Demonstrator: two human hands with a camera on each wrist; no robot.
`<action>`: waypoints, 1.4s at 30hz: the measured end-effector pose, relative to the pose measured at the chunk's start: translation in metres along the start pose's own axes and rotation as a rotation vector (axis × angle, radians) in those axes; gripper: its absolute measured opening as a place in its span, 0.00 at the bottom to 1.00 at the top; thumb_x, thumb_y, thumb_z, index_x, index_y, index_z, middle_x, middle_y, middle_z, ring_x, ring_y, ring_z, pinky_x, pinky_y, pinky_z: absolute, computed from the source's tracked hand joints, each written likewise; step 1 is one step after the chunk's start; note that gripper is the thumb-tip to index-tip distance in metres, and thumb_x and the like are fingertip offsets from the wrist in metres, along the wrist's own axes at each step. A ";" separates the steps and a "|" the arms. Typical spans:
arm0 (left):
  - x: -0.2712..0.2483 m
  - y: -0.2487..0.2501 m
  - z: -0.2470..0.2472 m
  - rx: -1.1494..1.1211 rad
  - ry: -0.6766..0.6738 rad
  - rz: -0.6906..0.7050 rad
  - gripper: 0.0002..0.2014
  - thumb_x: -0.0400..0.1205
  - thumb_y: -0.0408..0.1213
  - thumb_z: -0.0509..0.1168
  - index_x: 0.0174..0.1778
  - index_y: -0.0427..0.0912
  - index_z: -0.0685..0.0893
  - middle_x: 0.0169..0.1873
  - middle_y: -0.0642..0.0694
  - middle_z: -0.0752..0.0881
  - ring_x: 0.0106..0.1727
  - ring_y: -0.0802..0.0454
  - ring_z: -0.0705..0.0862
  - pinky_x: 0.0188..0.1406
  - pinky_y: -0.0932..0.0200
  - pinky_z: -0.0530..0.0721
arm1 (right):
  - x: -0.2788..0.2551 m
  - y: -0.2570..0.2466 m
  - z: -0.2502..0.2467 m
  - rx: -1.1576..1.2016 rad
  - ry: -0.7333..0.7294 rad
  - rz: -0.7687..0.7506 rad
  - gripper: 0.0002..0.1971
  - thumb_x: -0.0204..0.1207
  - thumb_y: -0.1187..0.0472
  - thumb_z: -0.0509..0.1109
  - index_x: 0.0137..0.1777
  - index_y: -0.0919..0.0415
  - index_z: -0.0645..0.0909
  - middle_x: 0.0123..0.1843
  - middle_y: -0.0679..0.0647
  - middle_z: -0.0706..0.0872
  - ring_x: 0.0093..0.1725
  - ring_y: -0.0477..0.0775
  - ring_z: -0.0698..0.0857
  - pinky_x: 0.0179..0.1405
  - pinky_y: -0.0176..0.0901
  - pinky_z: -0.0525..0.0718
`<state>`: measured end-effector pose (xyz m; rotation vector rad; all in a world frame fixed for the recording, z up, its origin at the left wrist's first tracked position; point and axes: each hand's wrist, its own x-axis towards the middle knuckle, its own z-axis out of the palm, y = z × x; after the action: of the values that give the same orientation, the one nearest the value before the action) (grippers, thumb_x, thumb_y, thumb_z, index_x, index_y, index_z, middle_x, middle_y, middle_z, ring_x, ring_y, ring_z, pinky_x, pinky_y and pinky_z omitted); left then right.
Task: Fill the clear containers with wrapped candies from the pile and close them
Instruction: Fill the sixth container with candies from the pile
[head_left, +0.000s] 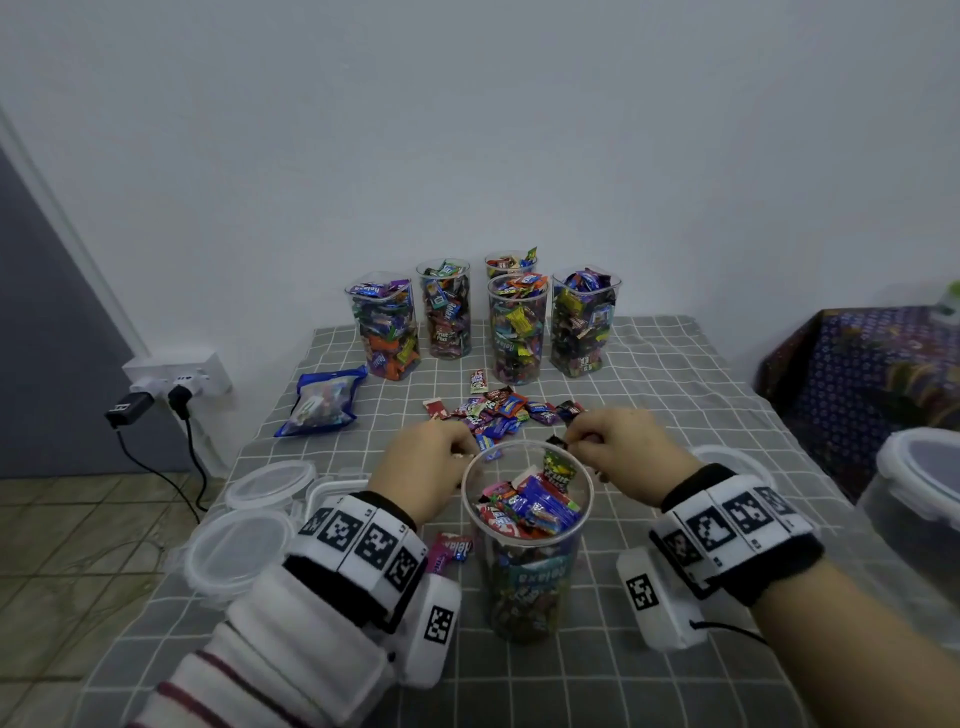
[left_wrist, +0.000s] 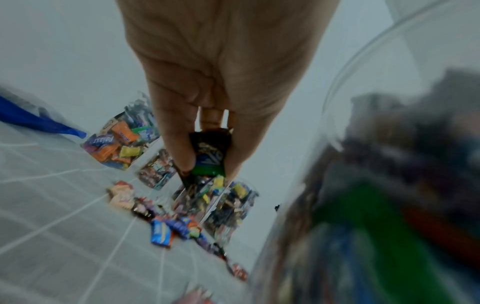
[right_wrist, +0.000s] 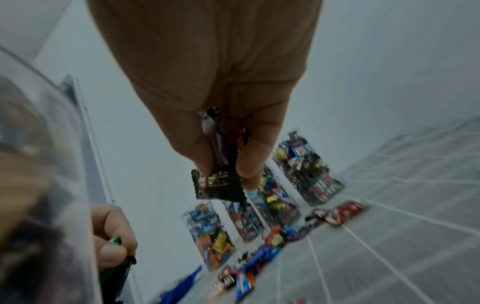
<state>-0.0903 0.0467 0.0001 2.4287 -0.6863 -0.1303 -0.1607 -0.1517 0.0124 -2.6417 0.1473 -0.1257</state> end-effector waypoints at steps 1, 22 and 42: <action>-0.001 0.002 -0.004 -0.063 0.043 -0.011 0.05 0.77 0.36 0.71 0.36 0.48 0.84 0.39 0.47 0.87 0.44 0.48 0.85 0.47 0.50 0.85 | -0.002 -0.003 -0.005 0.006 0.041 -0.019 0.09 0.79 0.63 0.65 0.53 0.62 0.86 0.45 0.50 0.81 0.41 0.47 0.77 0.49 0.46 0.81; -0.023 0.022 -0.033 -0.505 0.280 0.071 0.08 0.76 0.29 0.71 0.35 0.46 0.86 0.31 0.45 0.87 0.33 0.55 0.85 0.36 0.58 0.86 | -0.049 -0.067 -0.017 -0.145 0.090 -0.591 0.12 0.70 0.58 0.63 0.43 0.57 0.88 0.47 0.52 0.88 0.44 0.54 0.87 0.39 0.45 0.85; -0.038 0.056 -0.033 -0.526 0.143 0.198 0.06 0.76 0.35 0.72 0.37 0.51 0.86 0.31 0.53 0.85 0.34 0.57 0.83 0.39 0.55 0.86 | -0.069 -0.026 0.020 0.903 -0.192 -0.150 0.41 0.62 0.71 0.81 0.69 0.43 0.65 0.61 0.36 0.82 0.61 0.34 0.82 0.54 0.25 0.79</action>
<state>-0.1401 0.0452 0.0566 1.8401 -0.7180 -0.0471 -0.2242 -0.1110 0.0027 -1.7451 -0.1469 0.0166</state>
